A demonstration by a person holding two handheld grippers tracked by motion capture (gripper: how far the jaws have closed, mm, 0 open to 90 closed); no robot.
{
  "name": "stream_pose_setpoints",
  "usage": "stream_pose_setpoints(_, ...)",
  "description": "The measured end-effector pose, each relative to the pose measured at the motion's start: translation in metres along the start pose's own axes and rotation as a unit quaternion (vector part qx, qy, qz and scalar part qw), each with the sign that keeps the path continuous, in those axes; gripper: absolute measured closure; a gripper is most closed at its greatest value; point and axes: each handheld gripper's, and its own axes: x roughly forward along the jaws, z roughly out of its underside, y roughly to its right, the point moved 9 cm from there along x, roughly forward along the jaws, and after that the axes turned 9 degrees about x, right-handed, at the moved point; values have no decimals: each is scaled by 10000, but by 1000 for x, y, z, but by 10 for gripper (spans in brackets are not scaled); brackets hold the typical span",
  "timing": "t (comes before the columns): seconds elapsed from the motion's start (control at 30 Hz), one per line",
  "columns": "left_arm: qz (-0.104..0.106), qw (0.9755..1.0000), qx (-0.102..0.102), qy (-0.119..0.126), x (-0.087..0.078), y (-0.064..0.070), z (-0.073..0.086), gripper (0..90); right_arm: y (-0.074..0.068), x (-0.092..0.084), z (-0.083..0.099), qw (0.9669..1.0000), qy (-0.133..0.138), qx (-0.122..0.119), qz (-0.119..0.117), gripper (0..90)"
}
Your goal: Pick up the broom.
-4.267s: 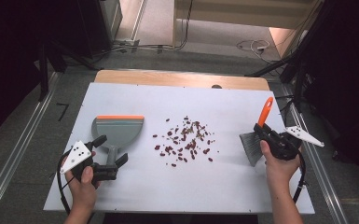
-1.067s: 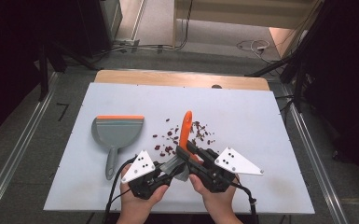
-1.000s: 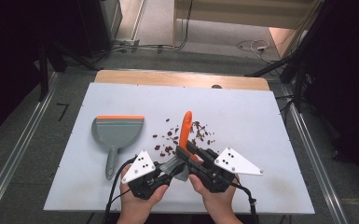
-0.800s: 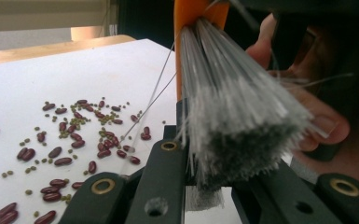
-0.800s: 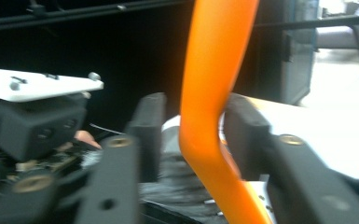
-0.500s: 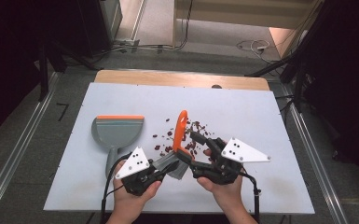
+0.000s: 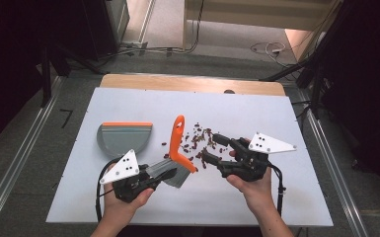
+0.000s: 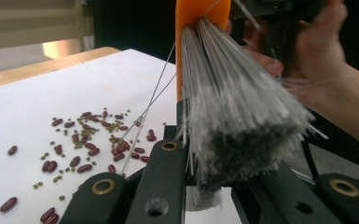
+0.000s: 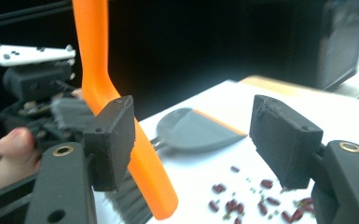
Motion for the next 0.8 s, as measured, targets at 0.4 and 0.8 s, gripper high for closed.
stream_pose_setpoints(0.4, 870, 9960, 218, -31, 0, 15, 1, 867, -23, 4, 27, 9882, -884, -159, -1241, 353)
stream_pose_setpoints(0.8, 1446, 9890, 280, -128, 6, 30, 5, 866, -53, 11, 36, 9755, -1140, -201, -1869, 459)
